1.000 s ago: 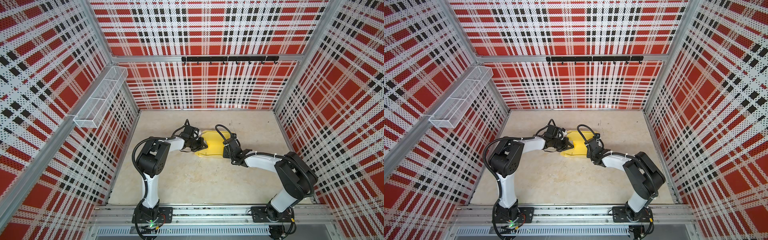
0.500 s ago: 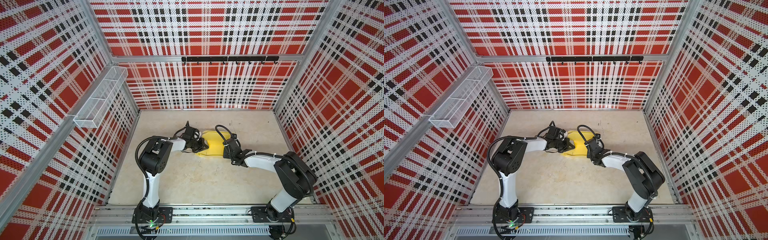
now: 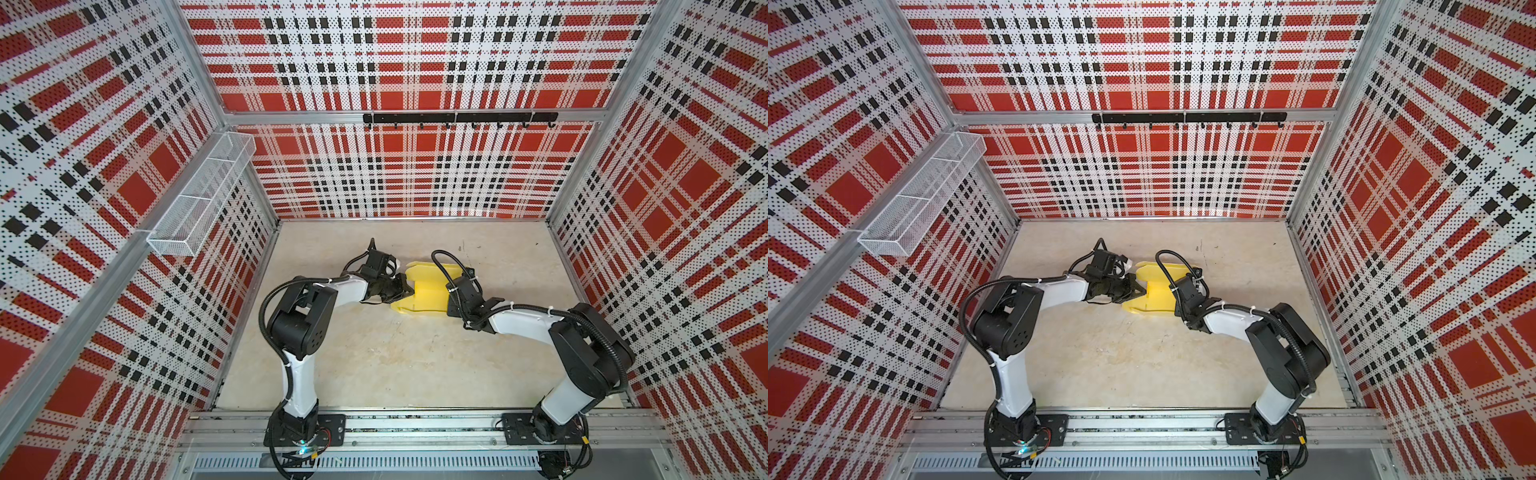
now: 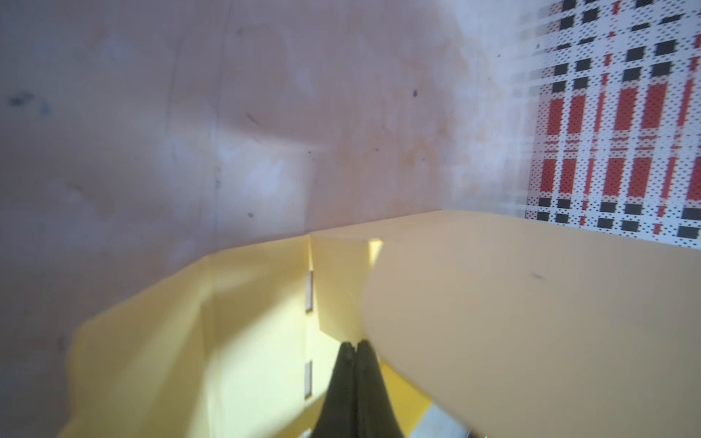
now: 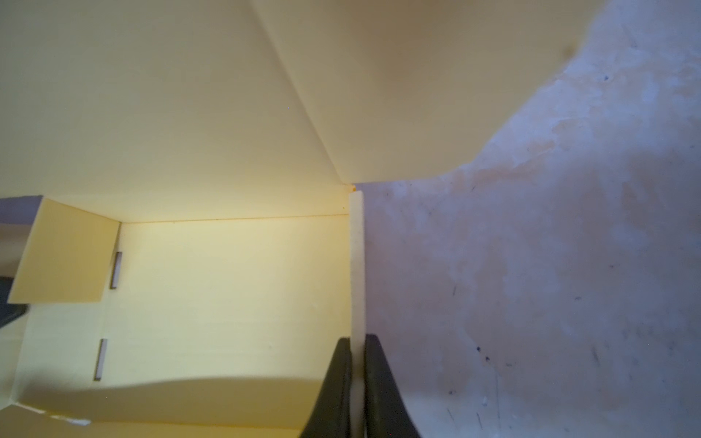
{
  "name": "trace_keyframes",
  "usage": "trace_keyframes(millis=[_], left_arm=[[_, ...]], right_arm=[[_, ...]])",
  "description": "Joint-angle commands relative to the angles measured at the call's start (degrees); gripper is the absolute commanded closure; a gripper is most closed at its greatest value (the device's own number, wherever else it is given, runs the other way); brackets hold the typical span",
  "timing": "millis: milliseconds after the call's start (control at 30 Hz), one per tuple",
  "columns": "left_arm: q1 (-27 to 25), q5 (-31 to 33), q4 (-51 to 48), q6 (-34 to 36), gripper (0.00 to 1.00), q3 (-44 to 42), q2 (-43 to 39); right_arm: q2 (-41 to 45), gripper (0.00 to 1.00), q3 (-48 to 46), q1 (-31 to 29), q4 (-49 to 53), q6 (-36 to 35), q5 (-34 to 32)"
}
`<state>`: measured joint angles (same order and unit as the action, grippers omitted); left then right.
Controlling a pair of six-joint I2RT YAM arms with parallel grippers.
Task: Fold the paper box
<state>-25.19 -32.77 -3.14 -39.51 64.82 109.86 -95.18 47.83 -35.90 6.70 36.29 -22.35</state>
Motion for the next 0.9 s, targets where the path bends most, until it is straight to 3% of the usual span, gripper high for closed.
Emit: trace_keyframes(millis=[0,167,300,467,600,767,867], left_arm=[[-0.3,2.6,-0.5,3.5,1.00,-1.1,-6.3],[-0.3,4.9,-1.4,6.8,1.00,-4.3,-11.6],[-2.4,10.1,-8.4,15.5,1.00,-5.3,-15.3],[-5.1,11.7,-7.9,21.5,1.00,-9.0,-19.0],[-6.6,13.9,-8.8,23.0,1.00,-9.5,-19.1],[-10.2,16.4,-13.9,33.2,1.00,-7.1,-17.9],[-11.0,20.0,-14.3,34.7,1.00,-7.4,-17.1]], right_arm=[[2.1,0.89,1.0,0.7,1.9,1.2,-0.5],[3.4,0.89,-0.6,1.5,0.7,1.4,-0.6],[3.9,0.89,0.5,1.8,2.3,1.3,-0.9],[3.5,0.89,1.1,1.9,2.7,1.2,-0.8],[3.7,0.89,-0.4,2.0,0.2,1.4,-0.6],[3.7,0.89,0.8,2.0,2.4,1.9,-0.3],[4.5,0.89,-1.1,2.0,-0.4,2.2,-0.5]])
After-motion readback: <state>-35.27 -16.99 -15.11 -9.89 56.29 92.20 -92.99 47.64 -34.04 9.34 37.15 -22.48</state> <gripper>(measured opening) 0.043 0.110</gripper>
